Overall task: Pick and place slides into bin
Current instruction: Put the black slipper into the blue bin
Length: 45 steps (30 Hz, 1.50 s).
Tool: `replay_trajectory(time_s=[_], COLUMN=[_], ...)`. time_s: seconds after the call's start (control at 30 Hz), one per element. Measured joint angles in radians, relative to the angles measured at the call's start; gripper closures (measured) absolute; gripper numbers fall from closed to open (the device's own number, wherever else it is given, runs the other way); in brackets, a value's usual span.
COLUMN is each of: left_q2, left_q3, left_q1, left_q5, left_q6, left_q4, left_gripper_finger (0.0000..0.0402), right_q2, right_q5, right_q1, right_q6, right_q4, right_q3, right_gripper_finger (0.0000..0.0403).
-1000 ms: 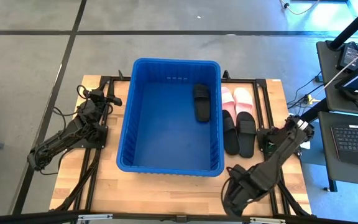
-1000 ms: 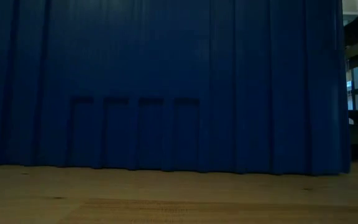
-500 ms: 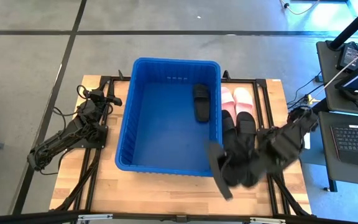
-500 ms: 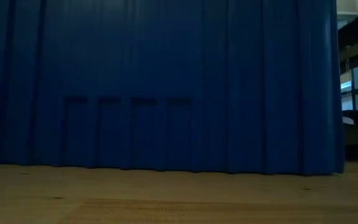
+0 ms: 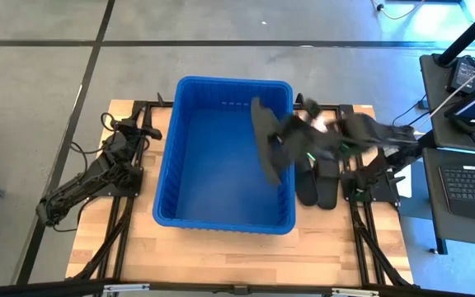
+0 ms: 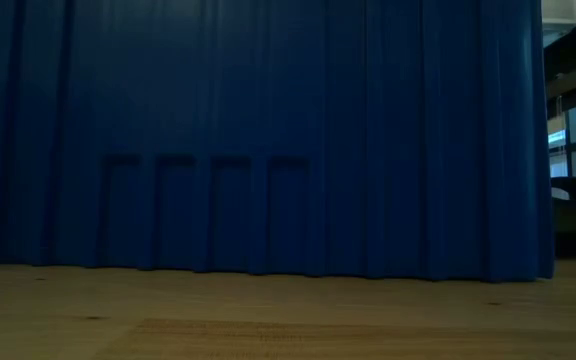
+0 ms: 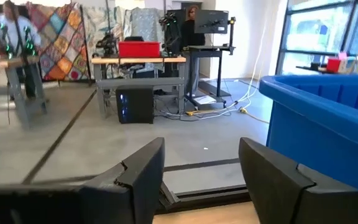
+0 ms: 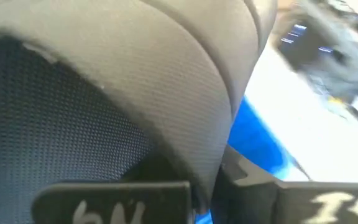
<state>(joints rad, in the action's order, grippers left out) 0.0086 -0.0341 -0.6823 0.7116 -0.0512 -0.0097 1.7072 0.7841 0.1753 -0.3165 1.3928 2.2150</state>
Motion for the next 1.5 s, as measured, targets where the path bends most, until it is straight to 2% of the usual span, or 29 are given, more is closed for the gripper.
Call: replay_trajectory(time_s=[0.07, 0.33, 0.6, 0.8, 1.03, 1.27, 1.5], left_q2=[0.000, 0.000, 0.000, 0.000, 0.000, 0.000, 0.000], left_q3=[0.000, 0.000, 0.000, 0.000, 0.000, 0.000, 0.000], left_q1=[0.000, 0.000, 0.000, 0.000, 0.000, 0.000, 0.000], left_q5=[0.000, 0.000, 0.000, 0.000, 0.000, 0.000, 0.000], left_q6=[-0.025, -0.026, -0.026, -0.026, -0.025, -0.025, -0.025], left_q4=[0.000, 0.000, 0.000, 0.000, 0.000, 0.000, 0.000], left_gripper_finger=[0.0200, 0.0200, 0.0200, 0.0200, 0.0200, 0.0200, 0.0200], right_q2=[0.001, 0.003, 0.002, 0.029, 0.148, 0.312, 0.496], right_q5=[-0.022, -0.258, -0.336, -0.390, -0.394, -0.345, -0.310], right_q1=[-0.086, -0.341, -0.438, -0.476, -0.485, -0.490, -0.494], right_q6=[0.058, 0.278, 0.303, 0.355, 0.451, 0.475, 0.477], right_q4=[-0.087, -0.459, -0.739, -0.840, -0.781, -0.510, -0.332], right_q3=[-0.070, -0.395, -0.638, -0.737, -0.665, -0.442, -0.232], right_gripper_finger=[0.0389, 0.0389, 0.0389, 0.0389, 0.0389, 0.0389, 0.0389])
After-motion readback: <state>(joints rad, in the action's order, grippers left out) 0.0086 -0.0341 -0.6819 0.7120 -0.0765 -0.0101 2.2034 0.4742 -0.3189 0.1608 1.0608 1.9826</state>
